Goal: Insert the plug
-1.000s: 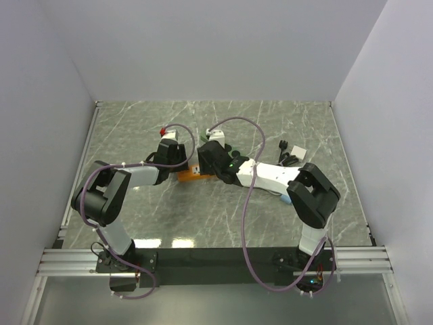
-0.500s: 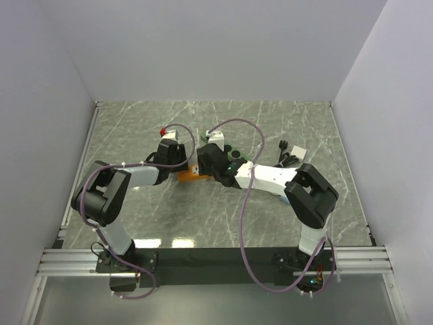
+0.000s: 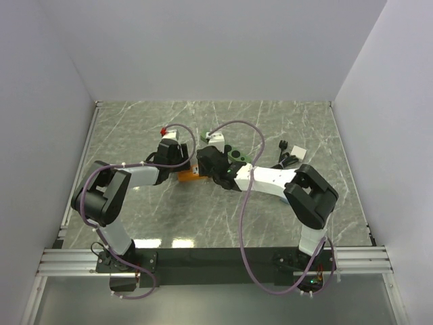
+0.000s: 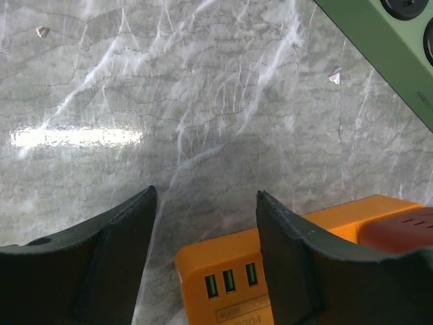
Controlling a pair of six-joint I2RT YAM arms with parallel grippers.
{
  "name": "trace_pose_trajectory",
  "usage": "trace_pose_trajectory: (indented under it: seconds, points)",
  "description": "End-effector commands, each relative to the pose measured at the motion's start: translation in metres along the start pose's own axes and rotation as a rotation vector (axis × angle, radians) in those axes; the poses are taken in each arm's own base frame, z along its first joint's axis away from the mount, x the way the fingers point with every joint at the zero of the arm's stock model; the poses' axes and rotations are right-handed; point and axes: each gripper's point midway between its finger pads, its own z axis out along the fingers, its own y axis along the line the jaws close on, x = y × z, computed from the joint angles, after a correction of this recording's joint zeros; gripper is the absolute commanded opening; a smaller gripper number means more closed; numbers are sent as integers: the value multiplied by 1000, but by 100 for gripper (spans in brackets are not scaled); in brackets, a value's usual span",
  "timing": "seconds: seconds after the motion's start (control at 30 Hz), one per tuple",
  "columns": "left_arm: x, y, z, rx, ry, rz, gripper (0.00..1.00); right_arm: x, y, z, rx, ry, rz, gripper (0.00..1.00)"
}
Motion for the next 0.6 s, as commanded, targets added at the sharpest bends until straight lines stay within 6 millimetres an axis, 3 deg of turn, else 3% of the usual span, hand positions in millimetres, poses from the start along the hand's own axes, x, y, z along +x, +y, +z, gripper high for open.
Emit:
trace_pose_trajectory:
  seconds: [0.0,0.27,0.3,0.43,0.47,0.57]
  points:
    - [12,3,-6,6,44,14,71,69,-25,-10,-8,280,-119,14]
    - [-4,-3,-3,39,6,7,74,-36,11,-27,-158,59,-104,62]
    - [-6,-3,-2,43,5,5,74,-48,13,-32,-170,32,-97,94]
    - [-27,-7,-3,55,-27,-7,75,-86,6,-63,-201,-83,-70,95]
    - [-33,-9,-5,59,-42,-8,76,-105,4,-81,-228,-141,-42,95]
    - [-47,-10,-9,56,-71,-10,78,-113,-13,-107,-223,-177,-13,96]
